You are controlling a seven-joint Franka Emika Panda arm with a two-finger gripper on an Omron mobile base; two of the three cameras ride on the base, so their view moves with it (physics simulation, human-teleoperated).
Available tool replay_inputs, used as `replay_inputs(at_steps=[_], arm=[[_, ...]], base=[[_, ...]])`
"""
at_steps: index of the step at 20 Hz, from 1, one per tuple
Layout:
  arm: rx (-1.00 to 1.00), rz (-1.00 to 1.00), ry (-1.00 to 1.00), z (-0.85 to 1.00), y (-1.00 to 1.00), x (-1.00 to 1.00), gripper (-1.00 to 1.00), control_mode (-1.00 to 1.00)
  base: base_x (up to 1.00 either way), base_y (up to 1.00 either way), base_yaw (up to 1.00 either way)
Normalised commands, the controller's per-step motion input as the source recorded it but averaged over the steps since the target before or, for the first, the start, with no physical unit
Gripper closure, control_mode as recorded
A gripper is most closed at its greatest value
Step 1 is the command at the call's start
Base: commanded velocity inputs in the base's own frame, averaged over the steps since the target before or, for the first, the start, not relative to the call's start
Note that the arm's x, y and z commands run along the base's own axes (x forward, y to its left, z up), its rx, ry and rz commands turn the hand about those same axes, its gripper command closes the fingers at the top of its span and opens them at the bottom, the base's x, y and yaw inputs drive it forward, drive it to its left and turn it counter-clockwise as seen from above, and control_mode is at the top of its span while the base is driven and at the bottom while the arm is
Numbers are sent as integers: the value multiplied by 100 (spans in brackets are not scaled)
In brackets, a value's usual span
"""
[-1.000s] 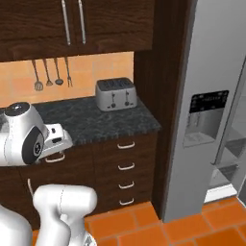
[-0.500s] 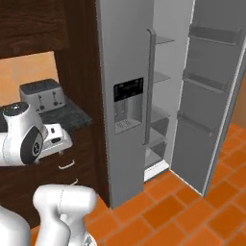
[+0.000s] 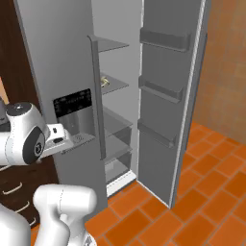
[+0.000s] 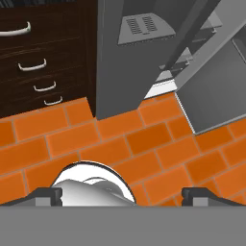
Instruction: Place one mushroom and one fish in each tupperware on the nearby counter, to pack two identical lunches.
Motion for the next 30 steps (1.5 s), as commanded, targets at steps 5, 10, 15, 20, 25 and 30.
replay_inputs(at_steps=[5,10,15,20,25,30], arm=[[0,0,0,0,0,0,-100,100],[0,0,0,0,0,0,-100,100],[0,0,0,0,0,0,-100,100],[0,0,0,0,0,0,-100,100],[0,0,0,0,0,0,-100,100],[0,0,0,0,0,0,-100,100]], base=[[73,-37,-12],[66,-16,1],[57,-12,22],[65,-23,33],[55,-14,35],[45,-14,39]])
